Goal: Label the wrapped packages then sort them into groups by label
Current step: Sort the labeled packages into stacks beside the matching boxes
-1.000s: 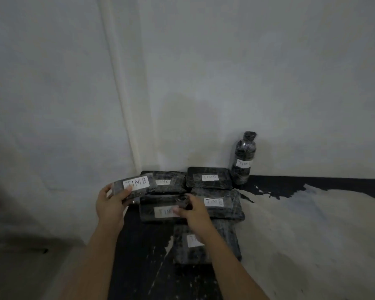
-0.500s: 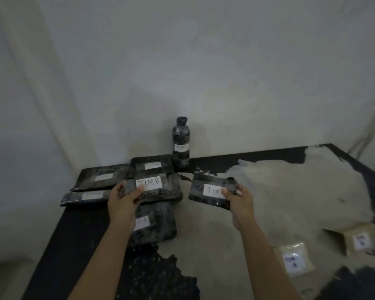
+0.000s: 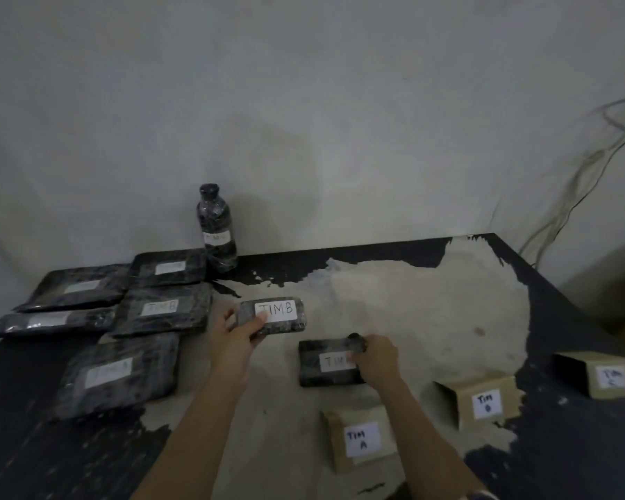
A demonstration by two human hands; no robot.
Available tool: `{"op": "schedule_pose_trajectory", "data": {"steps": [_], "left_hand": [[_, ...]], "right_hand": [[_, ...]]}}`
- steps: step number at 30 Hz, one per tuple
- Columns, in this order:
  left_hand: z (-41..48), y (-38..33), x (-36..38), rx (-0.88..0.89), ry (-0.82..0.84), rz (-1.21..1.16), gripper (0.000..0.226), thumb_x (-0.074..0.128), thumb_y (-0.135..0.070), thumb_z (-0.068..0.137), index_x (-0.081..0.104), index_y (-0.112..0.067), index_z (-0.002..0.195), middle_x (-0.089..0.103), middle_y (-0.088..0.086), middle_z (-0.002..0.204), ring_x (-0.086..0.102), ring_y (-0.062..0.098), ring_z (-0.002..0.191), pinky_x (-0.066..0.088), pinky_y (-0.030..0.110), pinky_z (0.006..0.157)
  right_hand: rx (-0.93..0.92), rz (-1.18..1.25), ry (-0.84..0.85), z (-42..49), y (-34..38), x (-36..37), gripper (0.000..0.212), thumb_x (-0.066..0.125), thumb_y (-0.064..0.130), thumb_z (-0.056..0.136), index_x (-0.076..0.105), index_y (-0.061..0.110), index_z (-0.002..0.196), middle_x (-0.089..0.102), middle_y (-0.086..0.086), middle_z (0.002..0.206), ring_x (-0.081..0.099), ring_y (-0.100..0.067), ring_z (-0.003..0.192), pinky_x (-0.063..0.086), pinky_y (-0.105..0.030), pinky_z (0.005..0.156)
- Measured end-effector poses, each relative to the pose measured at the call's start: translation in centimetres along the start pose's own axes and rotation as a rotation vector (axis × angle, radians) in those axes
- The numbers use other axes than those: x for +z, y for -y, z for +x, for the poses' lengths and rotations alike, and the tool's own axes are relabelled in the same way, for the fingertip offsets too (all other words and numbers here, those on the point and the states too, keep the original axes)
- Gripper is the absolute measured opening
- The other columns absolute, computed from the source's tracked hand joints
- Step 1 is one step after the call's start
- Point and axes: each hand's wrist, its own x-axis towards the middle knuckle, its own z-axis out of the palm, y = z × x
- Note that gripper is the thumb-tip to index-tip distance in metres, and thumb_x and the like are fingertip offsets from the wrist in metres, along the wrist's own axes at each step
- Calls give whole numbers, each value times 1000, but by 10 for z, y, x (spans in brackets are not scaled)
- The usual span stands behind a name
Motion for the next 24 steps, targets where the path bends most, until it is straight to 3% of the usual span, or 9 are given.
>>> {"op": "schedule_pose_trajectory", "data": {"steps": [1, 3, 5, 8, 11, 14, 18, 21, 24], "left_hand": [[-4, 7, 8, -12, 7, 10, 47, 69, 2, 78, 47, -10, 118, 59, 16, 120, 63, 24, 95, 53, 30, 75], [-12, 20, 26, -24, 16, 34, 47, 70, 0, 78, 47, -13, 117, 59, 17, 121, 63, 26, 99, 54, 30, 75], [-21, 32, 46, -34, 11, 32, 46, 69, 0, 78, 47, -12, 117, 59, 18, 120, 64, 27, 95, 54, 30, 72], [-39, 48, 78, -67, 9, 57, 51, 70, -3, 78, 46, -14, 122, 60, 17, 119, 65, 29, 95, 57, 40, 76], [-56, 63, 108, -35, 69, 164, 48, 70, -5, 78, 46, -18, 118, 60, 13, 119, 64, 30, 99, 55, 46, 85], [-69, 73, 131, -39, 242, 238, 41, 65, -4, 83, 47, -14, 118, 58, 13, 123, 60, 29, 106, 55, 38, 83], [-72, 86, 145, 11, 252, 606, 51, 65, -18, 86, 45, -13, 133, 51, 5, 133, 52, 25, 119, 47, 43, 100], [-67, 87, 138, 25, 199, 708, 40, 60, -18, 89, 51, -11, 127, 54, 8, 129, 54, 27, 113, 46, 45, 99], [-60, 86, 129, 18, 117, 734, 30, 57, -11, 91, 57, -6, 120, 58, 13, 122, 56, 29, 109, 47, 45, 97]], "right_hand": [[-2, -73, -32, 0, -1, -4, 31, 54, 29, 94, 57, 5, 113, 58, -15, 115, 54, -30, 110, 42, -35, 94], [-57, -3, -123, -5, 1, -12, 32, 48, 35, 96, 58, 7, 109, 57, -17, 113, 53, -32, 113, 42, -34, 89], [-130, 361, -81, -16, 6, -22, 37, 44, 39, 97, 62, 6, 94, 65, -15, 98, 63, -27, 93, 51, -37, 78], [-104, 950, 199, -32, 5, -34, 35, 50, 45, 93, 66, 15, 101, 73, -6, 93, 71, -18, 82, 60, -33, 72], [-71, 1134, 138, -32, -11, -47, 28, 64, 30, 88, 62, 9, 107, 71, -11, 100, 71, -20, 87, 59, -28, 69], [12, 1339, 24, -20, -34, -69, 27, 61, 11, 89, 59, -5, 111, 68, -22, 106, 68, -29, 92, 59, -28, 67], [163, 1326, -174, 7, -74, -105, 30, 60, 1, 88, 56, -13, 115, 62, -30, 112, 64, -36, 91, 57, -39, 73], [330, 1179, -261, 27, -100, -121, 38, 63, 2, 87, 55, -9, 122, 61, -28, 116, 62, -41, 100, 56, -44, 80], [411, 860, -299, 41, -113, -123, 37, 66, 6, 86, 57, -10, 118, 62, -27, 117, 62, -40, 103, 56, -43, 83]]}}
